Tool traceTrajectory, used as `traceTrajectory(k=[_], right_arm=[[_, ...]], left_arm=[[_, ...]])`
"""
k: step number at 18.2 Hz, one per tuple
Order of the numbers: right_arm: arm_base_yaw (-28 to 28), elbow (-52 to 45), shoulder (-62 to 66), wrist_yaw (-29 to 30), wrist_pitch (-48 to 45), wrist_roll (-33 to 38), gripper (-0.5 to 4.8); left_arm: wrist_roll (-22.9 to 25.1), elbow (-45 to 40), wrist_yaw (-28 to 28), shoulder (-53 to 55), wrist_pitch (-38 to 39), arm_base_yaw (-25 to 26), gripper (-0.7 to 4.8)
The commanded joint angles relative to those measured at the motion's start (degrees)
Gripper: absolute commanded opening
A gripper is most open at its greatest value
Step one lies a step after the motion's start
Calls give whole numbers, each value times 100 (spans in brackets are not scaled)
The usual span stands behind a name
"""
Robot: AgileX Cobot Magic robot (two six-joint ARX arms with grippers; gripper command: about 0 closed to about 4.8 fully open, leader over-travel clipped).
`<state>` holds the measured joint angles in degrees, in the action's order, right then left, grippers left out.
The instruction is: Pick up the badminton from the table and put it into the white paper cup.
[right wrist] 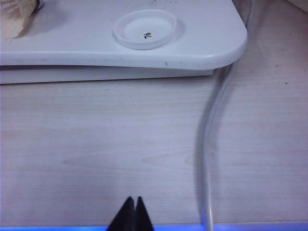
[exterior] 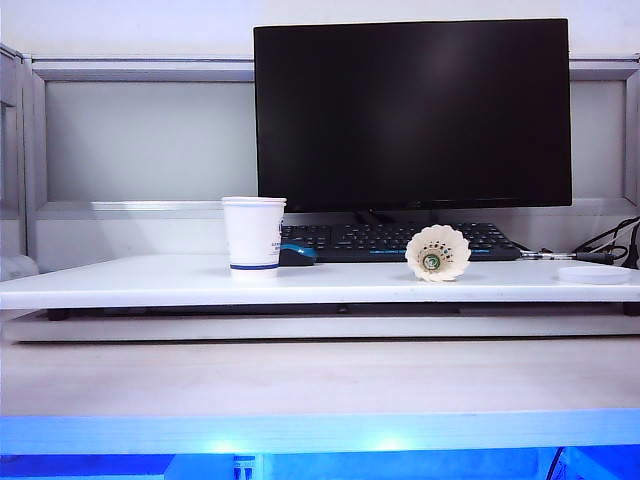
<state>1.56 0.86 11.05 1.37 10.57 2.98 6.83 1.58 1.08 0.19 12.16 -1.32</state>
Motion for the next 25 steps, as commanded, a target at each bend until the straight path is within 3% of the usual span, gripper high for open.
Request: traceTrajectory(k=[1, 14, 20, 25], right_arm=[[2, -13, -2, 4, -48, 4, -7], [4, -13, -2, 4, -50, 4, -7], [4, 116, -4, 107, -184, 55, -8], [4, 562, -11, 660, -208, 496, -7]], left_arm=[[4, -39, 22, 2, 61, 2, -5], [4, -37, 11, 2, 59, 2, -5], [2, -24, -1274, 2, -20, 2, -5], [0, -15, -2225, 2, -63, 2, -5]])
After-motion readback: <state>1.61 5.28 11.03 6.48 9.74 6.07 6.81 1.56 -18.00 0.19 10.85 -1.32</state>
